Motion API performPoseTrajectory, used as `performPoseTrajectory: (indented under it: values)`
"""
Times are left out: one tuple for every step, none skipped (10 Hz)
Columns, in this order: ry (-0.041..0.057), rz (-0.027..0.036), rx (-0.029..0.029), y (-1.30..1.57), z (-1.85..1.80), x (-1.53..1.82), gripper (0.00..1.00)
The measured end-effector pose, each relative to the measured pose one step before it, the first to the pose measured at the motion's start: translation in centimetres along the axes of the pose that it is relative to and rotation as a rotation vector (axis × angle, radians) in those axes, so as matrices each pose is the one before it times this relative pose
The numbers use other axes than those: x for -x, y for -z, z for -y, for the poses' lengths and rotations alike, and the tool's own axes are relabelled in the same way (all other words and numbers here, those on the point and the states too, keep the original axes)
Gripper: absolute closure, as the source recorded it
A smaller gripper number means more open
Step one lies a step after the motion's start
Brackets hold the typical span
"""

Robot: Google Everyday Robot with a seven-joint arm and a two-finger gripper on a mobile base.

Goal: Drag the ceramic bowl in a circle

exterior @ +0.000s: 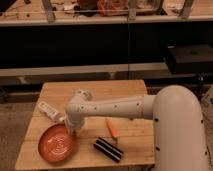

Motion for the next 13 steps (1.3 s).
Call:
performPoseTrajectory:
  values:
    - [-0.04377, 0.00384, -0.01517, 0.000, -0.250, -0.178, 1.00]
    - [-0.05356, 0.00238, -0.00956, 0.263, -1.013, 0.048, 1.00]
    - [-0.04879, -0.00048, -0.00298, 0.413, -1.410, 0.184, 1.00]
    - [-0.03860, 0.00134, 0.00317, 0.397, -1.288, 0.331, 1.00]
    - [-0.03646, 0.00135, 0.00833, 0.400, -1.421, 0.478, 1.00]
    - [-0.03507, -0.00329, 0.01392, 0.593, -1.637, 0.746, 1.00]
    - [-0.02182, -0.00569, 0.01667, 0.734, -1.288, 1.145, 1.00]
    - [0.00433, -0.00156, 0.01498, 0.437, -0.456, 1.406, 1.00]
    - [0.01897, -0.00157, 0.01270, 0.400, -0.026, 1.414, 1.00]
    - [0.02192, 0.00081, 0.00646, 0.139, 0.335, 0.868, 1.00]
    - [0.02547, 0.00321, 0.00230, 0.002, 0.882, 0.445, 1.00]
    - [0.02628, 0.00502, -0.00078, -0.127, 1.262, 0.149, 1.00]
    - [0.03167, 0.00522, -0.00462, -0.283, 1.781, -0.037, 1.00]
